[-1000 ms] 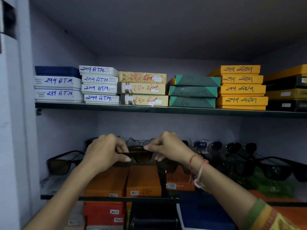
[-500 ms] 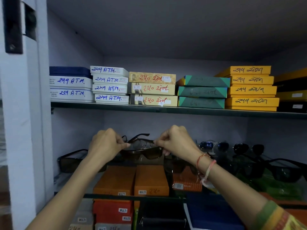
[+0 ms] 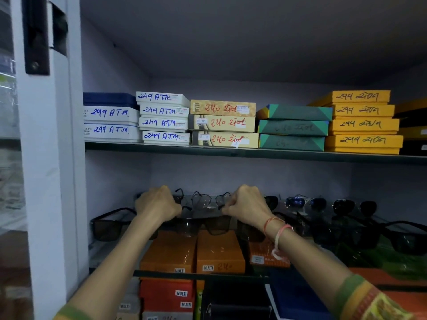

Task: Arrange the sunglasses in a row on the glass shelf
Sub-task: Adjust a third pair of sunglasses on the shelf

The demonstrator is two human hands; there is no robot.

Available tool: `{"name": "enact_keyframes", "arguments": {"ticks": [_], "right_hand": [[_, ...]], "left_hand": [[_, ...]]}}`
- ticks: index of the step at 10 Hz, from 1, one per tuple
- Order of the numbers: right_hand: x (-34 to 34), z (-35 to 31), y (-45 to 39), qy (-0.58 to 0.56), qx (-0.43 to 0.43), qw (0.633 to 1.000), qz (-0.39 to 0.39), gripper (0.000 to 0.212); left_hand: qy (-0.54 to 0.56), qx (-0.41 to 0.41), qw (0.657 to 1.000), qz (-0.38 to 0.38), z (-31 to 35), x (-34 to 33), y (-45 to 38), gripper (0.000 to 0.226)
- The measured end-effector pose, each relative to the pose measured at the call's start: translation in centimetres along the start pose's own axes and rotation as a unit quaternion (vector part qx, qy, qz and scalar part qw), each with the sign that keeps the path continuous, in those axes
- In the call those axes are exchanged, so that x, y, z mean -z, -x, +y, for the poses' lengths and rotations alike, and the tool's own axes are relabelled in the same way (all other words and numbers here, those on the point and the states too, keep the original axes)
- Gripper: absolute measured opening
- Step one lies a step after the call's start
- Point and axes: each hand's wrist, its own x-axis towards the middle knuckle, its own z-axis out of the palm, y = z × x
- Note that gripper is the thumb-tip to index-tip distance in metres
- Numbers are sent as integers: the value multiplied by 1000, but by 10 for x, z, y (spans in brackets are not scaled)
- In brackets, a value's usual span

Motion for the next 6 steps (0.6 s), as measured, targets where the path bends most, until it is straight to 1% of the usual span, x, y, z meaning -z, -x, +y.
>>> {"name": "enact_keyframes", "arguments": {"ticks": [1, 2, 3, 4, 5, 6], "right_hand": [[-9, 2, 0, 15, -4, 1000, -1, 28], [-13, 3, 0, 21, -8, 1000, -7, 26], [-15, 5, 0, 19, -13, 1000, -12, 23], [-8, 4, 3, 12, -9, 1000, -23, 19], [3, 2, 14, -6, -16, 1000, -10, 23], [31, 4, 31, -39, -10, 999, 31, 23]], "left_hand": [[-20, -2, 1000, -2, 0, -5, -1, 20], [-26, -3, 1000, 2, 2, -7, -2, 20], [-39, 6, 999, -10, 4, -6, -1, 19], [-47, -4, 999, -22, 6, -3, 2, 38], [-35, -19, 999, 6, 5, -4, 8, 55], [17, -91, 991, 93, 5, -3, 29, 51]]}}
